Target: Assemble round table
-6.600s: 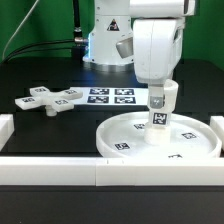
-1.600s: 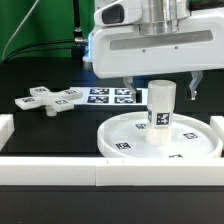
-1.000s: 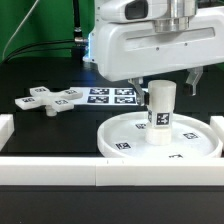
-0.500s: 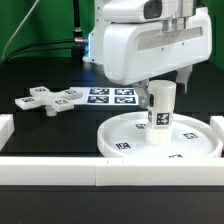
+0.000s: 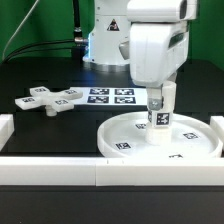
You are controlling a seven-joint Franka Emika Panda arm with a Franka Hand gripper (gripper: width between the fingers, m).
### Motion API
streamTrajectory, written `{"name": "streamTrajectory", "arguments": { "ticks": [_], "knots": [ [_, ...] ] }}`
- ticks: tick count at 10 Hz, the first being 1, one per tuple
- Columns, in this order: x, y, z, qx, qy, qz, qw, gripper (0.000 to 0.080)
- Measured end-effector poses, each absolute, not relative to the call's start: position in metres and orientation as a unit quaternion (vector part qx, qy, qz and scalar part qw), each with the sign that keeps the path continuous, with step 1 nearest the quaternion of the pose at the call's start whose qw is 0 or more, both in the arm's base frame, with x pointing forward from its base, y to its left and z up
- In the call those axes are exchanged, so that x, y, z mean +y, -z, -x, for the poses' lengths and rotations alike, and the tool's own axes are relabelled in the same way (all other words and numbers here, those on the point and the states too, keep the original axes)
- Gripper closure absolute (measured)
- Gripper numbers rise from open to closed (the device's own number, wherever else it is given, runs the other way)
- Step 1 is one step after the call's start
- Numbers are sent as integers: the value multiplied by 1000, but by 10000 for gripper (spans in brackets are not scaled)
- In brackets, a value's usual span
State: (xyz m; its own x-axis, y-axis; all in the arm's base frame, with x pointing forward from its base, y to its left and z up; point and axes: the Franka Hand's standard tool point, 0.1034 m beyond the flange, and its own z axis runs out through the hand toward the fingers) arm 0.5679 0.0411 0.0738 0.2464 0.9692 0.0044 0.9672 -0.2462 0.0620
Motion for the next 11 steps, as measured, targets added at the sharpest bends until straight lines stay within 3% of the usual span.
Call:
{"name": "streamTrajectory", "arguments": {
  "ticks": [4,5,6,7,11],
  "knots": [
    [40,-74,-568,699,-10,-714,36,150],
    [39,-74,-568,695,-10,-718,36,241],
    [39,-73,-567,695,-9,-718,35,241],
    [38,-71,-563,695,-3,-718,30,384],
    [38,-71,-563,684,-3,-729,30,387]
  ]
}}
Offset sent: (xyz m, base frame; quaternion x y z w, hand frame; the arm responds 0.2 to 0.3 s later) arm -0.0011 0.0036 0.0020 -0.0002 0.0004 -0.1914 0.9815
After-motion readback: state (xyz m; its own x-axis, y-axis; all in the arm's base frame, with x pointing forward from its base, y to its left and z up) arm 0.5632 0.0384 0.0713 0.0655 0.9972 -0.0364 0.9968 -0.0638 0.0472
